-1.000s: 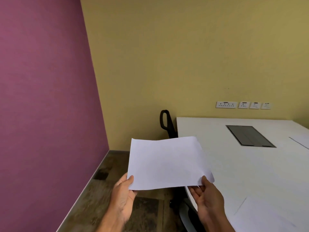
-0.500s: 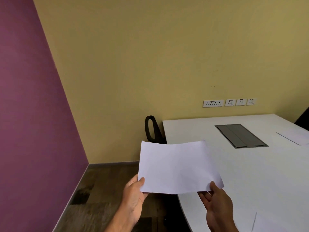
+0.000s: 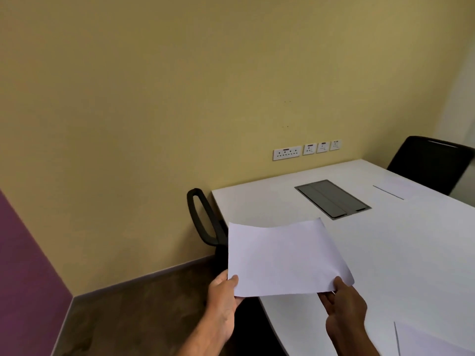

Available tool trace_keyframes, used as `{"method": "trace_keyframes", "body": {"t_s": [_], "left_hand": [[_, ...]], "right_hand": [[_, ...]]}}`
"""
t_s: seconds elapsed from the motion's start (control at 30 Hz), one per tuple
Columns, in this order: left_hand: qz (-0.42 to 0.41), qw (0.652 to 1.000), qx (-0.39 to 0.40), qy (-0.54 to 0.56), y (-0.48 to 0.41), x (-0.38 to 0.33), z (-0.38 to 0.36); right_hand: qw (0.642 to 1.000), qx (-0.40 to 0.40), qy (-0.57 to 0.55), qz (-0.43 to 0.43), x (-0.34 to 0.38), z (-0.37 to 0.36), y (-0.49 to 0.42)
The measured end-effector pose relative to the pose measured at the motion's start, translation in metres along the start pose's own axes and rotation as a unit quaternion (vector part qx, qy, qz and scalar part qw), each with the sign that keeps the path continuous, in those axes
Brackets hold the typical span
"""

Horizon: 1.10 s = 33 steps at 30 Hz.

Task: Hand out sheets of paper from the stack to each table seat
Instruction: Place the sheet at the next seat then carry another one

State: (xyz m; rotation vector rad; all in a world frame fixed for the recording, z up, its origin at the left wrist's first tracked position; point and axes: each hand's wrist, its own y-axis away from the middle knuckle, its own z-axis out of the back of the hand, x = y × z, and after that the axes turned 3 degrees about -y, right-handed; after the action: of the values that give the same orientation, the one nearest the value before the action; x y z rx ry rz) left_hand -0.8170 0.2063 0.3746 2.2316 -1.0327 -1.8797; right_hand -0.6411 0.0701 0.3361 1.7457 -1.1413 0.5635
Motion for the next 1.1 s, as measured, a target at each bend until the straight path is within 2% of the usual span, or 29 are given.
{"method": "trace_keyframes", "body": {"t_s": [0.23,0.4,0.77,1.1], "left_hand": [[0.037,0.999,0.017,-0.03,-0.079,0.001,-0.026],[0.034,0.998,-0.007,-0.047,-0.138,0.012,-0.054],[0.079,0.991,-0.105,-0.03,-0.286,0.064,-0.133],[0.077,0.979,-0.185,-0.045,-0.387,0.108,-0.145]], "right_hand": [[0.996,-0.079,0.005,0.044,-0.01,-0.05,-0.054],[0.995,-0.087,0.006,0.051,-0.022,-0.069,-0.123],[0.993,-0.066,0.089,0.046,-0.063,-0.117,-0.3],[0.988,-0.021,0.15,0.027,-0.125,-0.133,-0.401]]}}
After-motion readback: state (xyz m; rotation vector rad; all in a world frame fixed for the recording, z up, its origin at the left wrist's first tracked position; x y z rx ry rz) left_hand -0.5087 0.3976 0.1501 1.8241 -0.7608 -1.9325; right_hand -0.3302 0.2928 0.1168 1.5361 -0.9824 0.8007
